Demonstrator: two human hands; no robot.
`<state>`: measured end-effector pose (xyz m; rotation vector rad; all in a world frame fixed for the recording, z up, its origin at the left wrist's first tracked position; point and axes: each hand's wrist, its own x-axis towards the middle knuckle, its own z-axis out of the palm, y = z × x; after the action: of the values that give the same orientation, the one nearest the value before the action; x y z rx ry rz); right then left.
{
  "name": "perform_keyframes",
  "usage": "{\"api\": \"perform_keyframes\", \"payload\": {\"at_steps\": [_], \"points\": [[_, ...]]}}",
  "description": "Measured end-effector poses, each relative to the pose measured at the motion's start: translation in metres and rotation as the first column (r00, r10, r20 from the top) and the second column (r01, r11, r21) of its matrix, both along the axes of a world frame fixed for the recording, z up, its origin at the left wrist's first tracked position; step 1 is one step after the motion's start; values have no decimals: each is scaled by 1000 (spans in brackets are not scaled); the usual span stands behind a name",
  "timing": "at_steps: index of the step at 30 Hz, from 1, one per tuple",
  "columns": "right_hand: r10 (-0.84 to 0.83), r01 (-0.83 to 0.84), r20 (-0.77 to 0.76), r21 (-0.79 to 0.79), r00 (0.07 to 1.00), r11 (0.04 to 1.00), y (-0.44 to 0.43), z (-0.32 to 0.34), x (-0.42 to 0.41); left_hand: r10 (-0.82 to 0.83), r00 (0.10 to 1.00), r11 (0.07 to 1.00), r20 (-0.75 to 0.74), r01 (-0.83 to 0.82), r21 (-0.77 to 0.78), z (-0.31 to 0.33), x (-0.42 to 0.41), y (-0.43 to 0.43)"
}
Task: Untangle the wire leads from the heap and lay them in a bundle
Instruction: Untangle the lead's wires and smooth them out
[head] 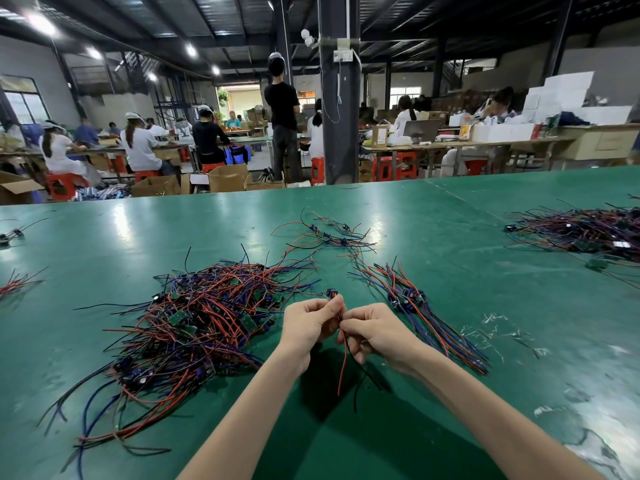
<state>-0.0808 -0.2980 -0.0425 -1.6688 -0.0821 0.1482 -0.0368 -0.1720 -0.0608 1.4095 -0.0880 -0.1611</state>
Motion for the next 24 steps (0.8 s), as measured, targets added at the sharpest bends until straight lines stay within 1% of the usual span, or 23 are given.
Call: {"api": "perform_keyframes", "payload": {"at_steps": [3,6,9,12,15,18,24], "points": [[4,-4,-13,-12,1000,1000,-2,1,0,-18,1000,1000,18,18,-16,1,-2,0],[-45,44,-55,-13,997,999,-3,0,1,-29,999,999,34,29,-21,1,-3,-2],[-110,114,-117,28,987,993,-2,-1,2,-40,997,999,63,40,-1,3,-3,-3],[-128,138,-144,62,981,989,1,0,3,-35,996,999,83,36,-5,4,-2,-2],[-111,122,-149,69,983,990,1,-1,3,-16,996,999,83,18,-27,5,-1,-1],[-75,84,-163,45,984,995,2,-2,2,49,996,998,76,-47,-32,6,3,4],[-56,65,-160,49,986,997,2,-3,2,104,991,994,89,-99,-52,8,5,5]]}}
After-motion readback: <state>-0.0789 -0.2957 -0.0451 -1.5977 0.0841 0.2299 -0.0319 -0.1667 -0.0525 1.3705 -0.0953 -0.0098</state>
